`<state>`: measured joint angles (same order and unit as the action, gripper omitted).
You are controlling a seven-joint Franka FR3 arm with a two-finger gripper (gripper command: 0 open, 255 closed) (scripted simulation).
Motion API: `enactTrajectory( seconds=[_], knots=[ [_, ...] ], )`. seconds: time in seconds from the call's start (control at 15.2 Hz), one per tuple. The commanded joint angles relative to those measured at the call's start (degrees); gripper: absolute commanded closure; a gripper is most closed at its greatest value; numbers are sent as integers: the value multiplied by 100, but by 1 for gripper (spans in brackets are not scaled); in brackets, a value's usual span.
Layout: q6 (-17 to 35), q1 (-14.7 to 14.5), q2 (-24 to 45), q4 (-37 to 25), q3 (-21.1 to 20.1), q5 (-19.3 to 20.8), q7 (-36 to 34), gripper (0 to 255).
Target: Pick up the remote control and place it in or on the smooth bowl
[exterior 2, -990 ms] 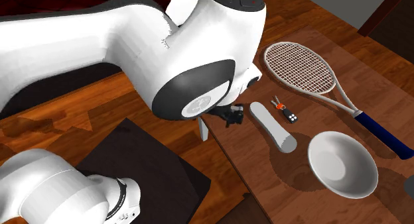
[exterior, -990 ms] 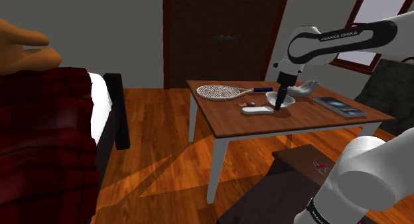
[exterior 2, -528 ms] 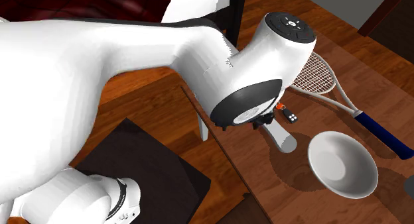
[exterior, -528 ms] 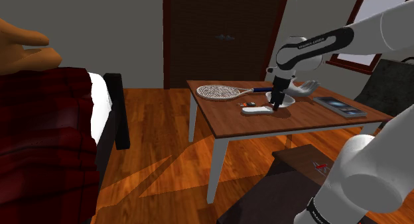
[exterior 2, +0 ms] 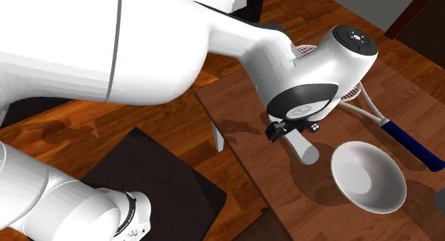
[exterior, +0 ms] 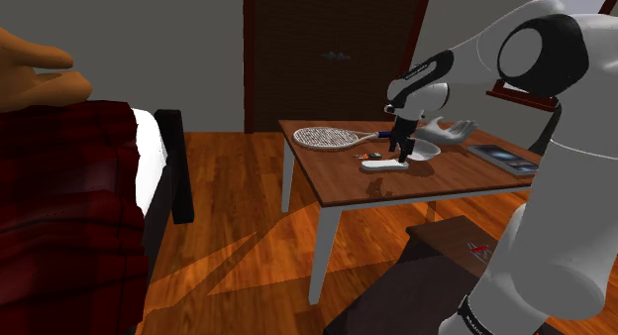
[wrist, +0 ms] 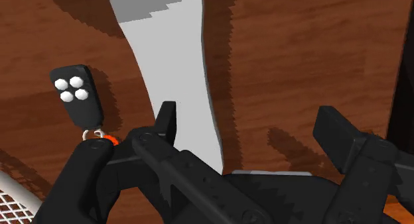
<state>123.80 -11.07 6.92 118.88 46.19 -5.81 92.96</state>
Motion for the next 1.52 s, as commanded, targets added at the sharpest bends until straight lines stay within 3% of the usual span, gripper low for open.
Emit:
enactTrajectory(
  seconds=[0.0,0.13,0.66,1.19,1.25,1.45],
  knots=[
    [64,161,569,-371,-111,-468,737,0],
    [49,421,1094,-824,-313,-835,1342,0],
    [500,592,1456,-653,-513,-1157,1556,0],
    [499,593,1455,-653,-514,-1156,1555,0],
    [499,593,1455,-653,-514,-1156,1555,255],
    [500,592,1454,-652,-514,-1155,1555,255]
  ],
)
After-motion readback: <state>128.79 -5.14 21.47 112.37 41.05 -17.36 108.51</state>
